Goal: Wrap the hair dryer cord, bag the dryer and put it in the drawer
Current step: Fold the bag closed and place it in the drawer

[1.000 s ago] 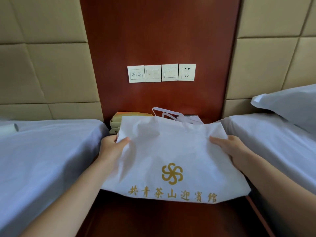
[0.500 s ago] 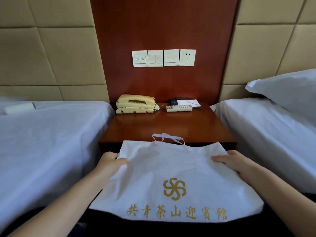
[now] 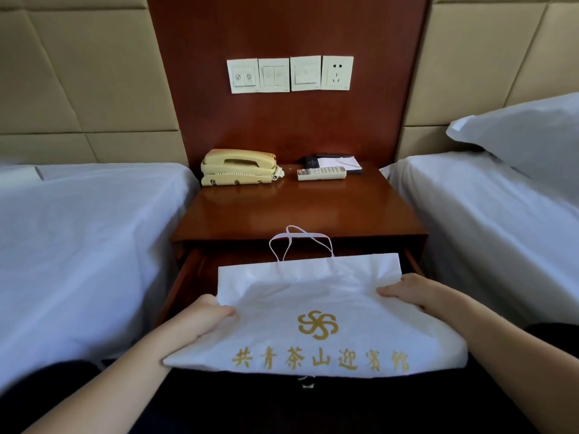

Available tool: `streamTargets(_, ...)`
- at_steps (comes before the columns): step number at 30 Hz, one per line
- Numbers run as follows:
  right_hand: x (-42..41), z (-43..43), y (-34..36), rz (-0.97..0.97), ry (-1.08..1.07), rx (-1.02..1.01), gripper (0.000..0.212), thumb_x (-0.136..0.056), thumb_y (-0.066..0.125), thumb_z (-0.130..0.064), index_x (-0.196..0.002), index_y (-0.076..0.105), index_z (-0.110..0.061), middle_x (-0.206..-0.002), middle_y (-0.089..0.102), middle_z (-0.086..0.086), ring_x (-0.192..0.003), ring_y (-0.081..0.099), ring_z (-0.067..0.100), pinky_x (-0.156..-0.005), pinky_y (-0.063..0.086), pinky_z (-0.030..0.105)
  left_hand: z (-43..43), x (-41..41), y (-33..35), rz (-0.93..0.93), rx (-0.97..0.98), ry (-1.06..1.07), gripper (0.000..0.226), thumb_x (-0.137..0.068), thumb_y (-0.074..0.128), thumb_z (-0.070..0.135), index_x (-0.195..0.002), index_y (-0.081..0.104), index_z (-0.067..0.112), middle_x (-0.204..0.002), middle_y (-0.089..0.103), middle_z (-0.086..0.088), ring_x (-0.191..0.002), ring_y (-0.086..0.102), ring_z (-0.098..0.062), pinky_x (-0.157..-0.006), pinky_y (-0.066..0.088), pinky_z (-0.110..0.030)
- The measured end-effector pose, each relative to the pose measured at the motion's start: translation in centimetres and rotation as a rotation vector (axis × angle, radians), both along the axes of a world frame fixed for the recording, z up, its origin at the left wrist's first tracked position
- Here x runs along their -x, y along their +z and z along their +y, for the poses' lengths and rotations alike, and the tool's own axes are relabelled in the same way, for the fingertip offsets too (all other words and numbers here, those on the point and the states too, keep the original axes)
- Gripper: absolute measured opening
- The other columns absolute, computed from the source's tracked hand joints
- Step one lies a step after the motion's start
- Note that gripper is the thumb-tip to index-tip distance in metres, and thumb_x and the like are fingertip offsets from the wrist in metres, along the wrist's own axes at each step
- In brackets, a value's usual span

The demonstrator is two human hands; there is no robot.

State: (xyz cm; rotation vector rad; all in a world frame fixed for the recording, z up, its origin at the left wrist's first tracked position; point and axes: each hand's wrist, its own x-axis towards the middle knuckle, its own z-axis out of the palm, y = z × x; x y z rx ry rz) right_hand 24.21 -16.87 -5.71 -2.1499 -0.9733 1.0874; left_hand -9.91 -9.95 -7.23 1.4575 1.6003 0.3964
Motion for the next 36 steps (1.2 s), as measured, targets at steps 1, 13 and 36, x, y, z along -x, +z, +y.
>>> streamTargets(1,0.1,-0.2,-0.1,-0.010,0.017,0.018,0.036,-0.083,0.069,-0.018,-0.112,0.062,0.003,-0.103,0.067,0.015,-0.089,0.065,0.028,-0.073,0.052,0.031,-0.2,0.2,-0.2,-0.004,0.011,-0.003,0.019,-0.087,0.060,0.005,-0.069,0.061,0.009,-0.072,0.063,-0.006,-0.067,0.058,-0.017,-0.060,0.041,-0.023)
streamTargets(13,0.5,2.4,-0.2,-0.013,-0.047,-0.054,0.040,-0.085,0.067,-0.016,-0.116,0.056,0.006,-0.096,0.059,0.010,-0.074,0.056,0.020,-0.059,0.043,0.028,4.3,-0.4,0.6,-0.071,-0.250,-0.094,0.014,-0.088,0.055,-0.004,-0.092,0.063,0.008,-0.095,0.064,-0.012,-0.088,0.058,-0.023,-0.067,0.044,-0.025)
streamTargets(36,1.1,4.2,-2.5,-0.747,-0.021,-0.115,0.038,-0.094,0.040,-0.038,-0.088,0.056,-0.005,-0.101,0.061,0.014,-0.097,0.052,0.034,-0.069,0.035,0.034,3.7,-3.4,-0.3,0.931,-0.605,-0.073,0.055,-0.095,0.029,0.052,-0.106,0.056,0.006,-0.109,0.065,-0.012,-0.104,0.058,-0.030,-0.084,0.044,-0.039)
